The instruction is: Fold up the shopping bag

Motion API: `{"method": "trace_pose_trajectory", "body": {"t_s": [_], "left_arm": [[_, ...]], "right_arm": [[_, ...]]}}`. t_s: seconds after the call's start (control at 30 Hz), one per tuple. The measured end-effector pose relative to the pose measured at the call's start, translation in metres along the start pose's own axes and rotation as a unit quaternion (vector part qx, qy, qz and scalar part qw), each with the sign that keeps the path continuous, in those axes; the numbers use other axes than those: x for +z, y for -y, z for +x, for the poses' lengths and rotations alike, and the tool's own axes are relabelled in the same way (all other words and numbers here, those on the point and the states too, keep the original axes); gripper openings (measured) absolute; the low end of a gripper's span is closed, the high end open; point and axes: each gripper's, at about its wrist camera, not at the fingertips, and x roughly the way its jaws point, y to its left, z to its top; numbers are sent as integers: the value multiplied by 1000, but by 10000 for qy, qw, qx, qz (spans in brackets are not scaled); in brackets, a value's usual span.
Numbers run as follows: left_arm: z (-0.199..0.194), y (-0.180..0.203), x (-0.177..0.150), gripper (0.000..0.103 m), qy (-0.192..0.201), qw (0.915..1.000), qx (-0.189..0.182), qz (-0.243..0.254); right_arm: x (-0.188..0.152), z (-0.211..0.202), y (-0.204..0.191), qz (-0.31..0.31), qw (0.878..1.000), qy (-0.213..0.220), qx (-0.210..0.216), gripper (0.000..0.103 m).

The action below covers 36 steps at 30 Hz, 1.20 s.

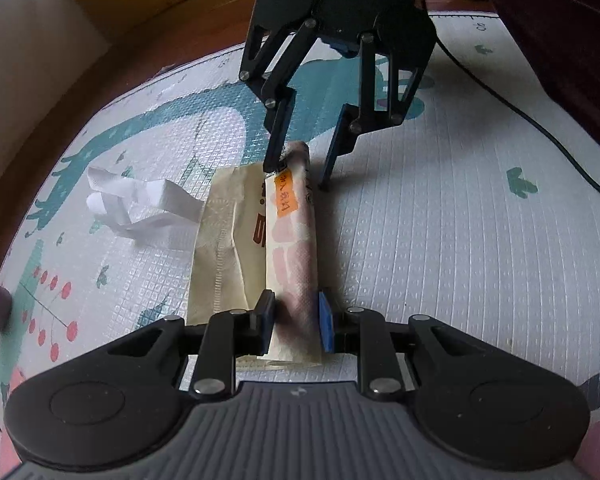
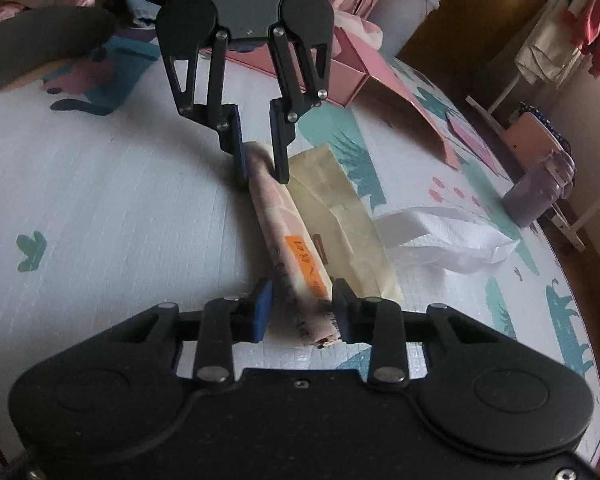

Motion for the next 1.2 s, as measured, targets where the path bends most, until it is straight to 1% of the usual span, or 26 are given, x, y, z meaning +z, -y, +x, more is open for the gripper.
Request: {"method": "trace_pose_trajectory", "body": {"t_s": [0.07, 0.13, 0.17, 0.2, 0.27, 0.3, 0.33, 0.37, 0.4, 0.43, 0.47, 0.5, 0.53, 0.6, 0.67, 0.7, 0.73, 0.77, 0.8, 0.83, 0.9, 0.97, 1.0, 1.1, 1.13, 1.2], "left_arm": [[0, 0, -3, 21, 73, 9999, 22, -147], [-1, 3, -7, 22, 187, 9995, 100, -254], [-2, 4, -10, 22, 270, 9989, 157, -345], [-3, 6, -13, 22, 354, 9982, 215, -436], [-5, 0, -19, 23, 520, 9926, 218, -1076], [-5, -3, -22, 23, 602, 9879, 215, -1412], [-6, -6, -24, 24, 646, 9843, 187, -1633], [-7, -13, -27, 25, 711, 9742, 24, -2144], [-7, -17, -29, 25, 724, 9690, -88, -2361], [-7, -24, -31, 25, 713, 9608, -235, -2667], [-6, -33, -33, 25, 699, 9507, -390, -2994], [-6, -41, -36, 25, 683, 9393, -545, -3318], [-4, -47, -39, 25, 680, 9279, -628, -3612], [-1, -58, -46, 26, 674, 9026, -769, -4182], [2, -64, -55, 26, 738, 8727, -835, -4754], [4, -66, -60, 26, 783, 8570, -880, -5017], [5, -67, -66, 27, 833, 8411, -908, -5267], [5, -66, -69, 27, 859, 8277, -914, -5469], [5, -66, -71, 27, 868, 8178, -889, -5619], [4, -67, -71, 27, 864, 8113, -850, -5719], [3, -67, -69, 27, 858, 7989, -756, -5905], [1, -66, -71, 27, 888, 7845, -672, -6101], [1, -66, -71, 27, 912, 7756, -600, -6217], [1, -63, -70, 27, 940, 7668, -434, -6335], [1, -65, -70, 28, 937, 7669, -414, -6335], [0, -66, -69, 28, 897, 7627, -341, -6396]], "right_arm": [[-3, 0, 2, 11, 10000, 44, 72, 32], [-5, 3, 7, 184, 9997, 83, 153, 32], [-5, 4, 10, 362, 9991, 86, 205, 32], [-6, 6, 17, 718, 9969, 103, 303, 32], [-9, 12, 26, 1227, 9913, 169, 444, 32], [-10, 13, 29, 1480, 9874, 192, 527, 32], [-11, 14, 32, 1677, 9838, 192, 605, 32], [-11, 14, 36, 1911, 9785, 180, 757, 31], [-14, 13, 40, 2247, 9692, 178, 990, 30], [-16, 12, 43, 2443, 9632, 188, 1109, 30], [-20, 12, 46, 2715, 9547, 235, 1193, 30], [-29, 14, 54, 3262, 9351, 347, 1340, 30], [-35, 17, 58, 3574, 9221, 419, 1420, 29], [-48, 21, 64, 4209, 8920, 580, 1542, 28], [-54, 23, 65, 4572, 8733, 650, 1553, 26], [-57, 24, 66, 4786, 8615, 690, 1549, 26], [-59, 25, 66, 4930, 8533, 719, 1539, 25], [-60, 25, 66, 5058, 8460, 751, 1510, 25], [-62, 25, 65, 5219, 8366, 792, 1464, 25], [-61, 25, 64, 5312, 8319, 805, 1388, 24], [-57, 23, 62, 5406, 8290, 792, 1195, 24], [-53, 22, 59, 5498, 8256, 780, 1000, 24], [-52, 19, 58, 5516, 8255, 770, 914, 24], [-46, 17, 55, 5514, 8286, 728, 639, 24], [-45, 18, 53, 5511, 8293, 724, 573, 24], [-45, 17, 53, 5666, 8193, 716, 507, 24]]}}
